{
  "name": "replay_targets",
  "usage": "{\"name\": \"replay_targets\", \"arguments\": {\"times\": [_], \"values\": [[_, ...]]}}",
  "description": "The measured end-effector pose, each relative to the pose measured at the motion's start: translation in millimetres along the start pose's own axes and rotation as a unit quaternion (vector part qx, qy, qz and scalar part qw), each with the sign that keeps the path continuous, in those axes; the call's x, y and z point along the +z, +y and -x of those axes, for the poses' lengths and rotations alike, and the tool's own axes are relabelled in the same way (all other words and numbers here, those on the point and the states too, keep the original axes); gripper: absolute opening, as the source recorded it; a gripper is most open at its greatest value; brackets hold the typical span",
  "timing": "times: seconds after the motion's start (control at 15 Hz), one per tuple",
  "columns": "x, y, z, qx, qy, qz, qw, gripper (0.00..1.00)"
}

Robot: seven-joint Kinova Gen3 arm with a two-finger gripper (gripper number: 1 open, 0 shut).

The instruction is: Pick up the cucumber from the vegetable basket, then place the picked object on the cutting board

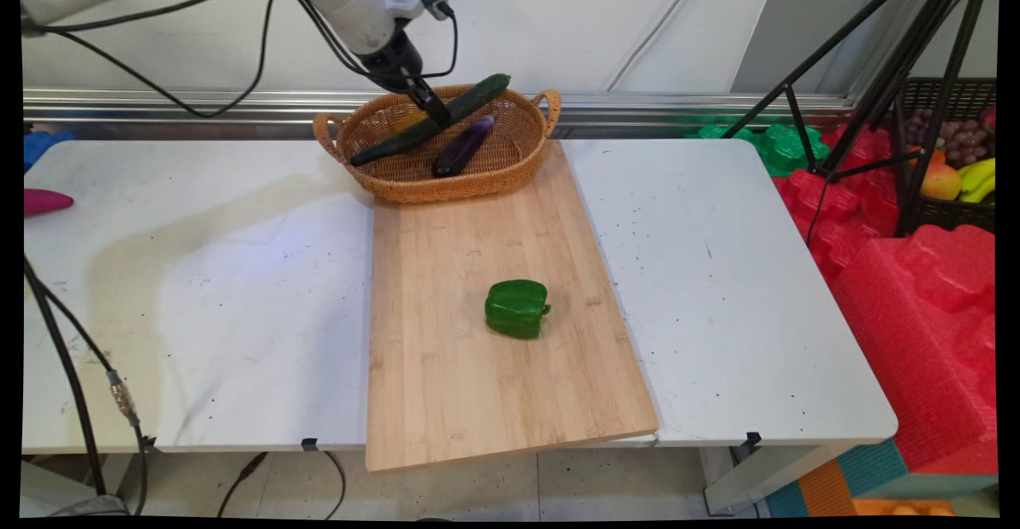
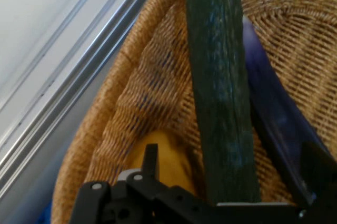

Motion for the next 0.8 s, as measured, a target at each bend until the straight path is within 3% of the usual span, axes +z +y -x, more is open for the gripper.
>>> {"name": "replay_targets", "arguments": {"times": [0.47, 0.53, 0.8], "values": [[30.9, 1.0, -12.3, -0.02, -0.009, 0.013, 0.9997, 1.0], [33.9, 1.2, -13.2, -0.023, -0.01, 0.014, 0.9996, 0.0], [40.3, 3.9, -14.6, -0.036, -0.013, 0.012, 0.9992, 0.0]]}}
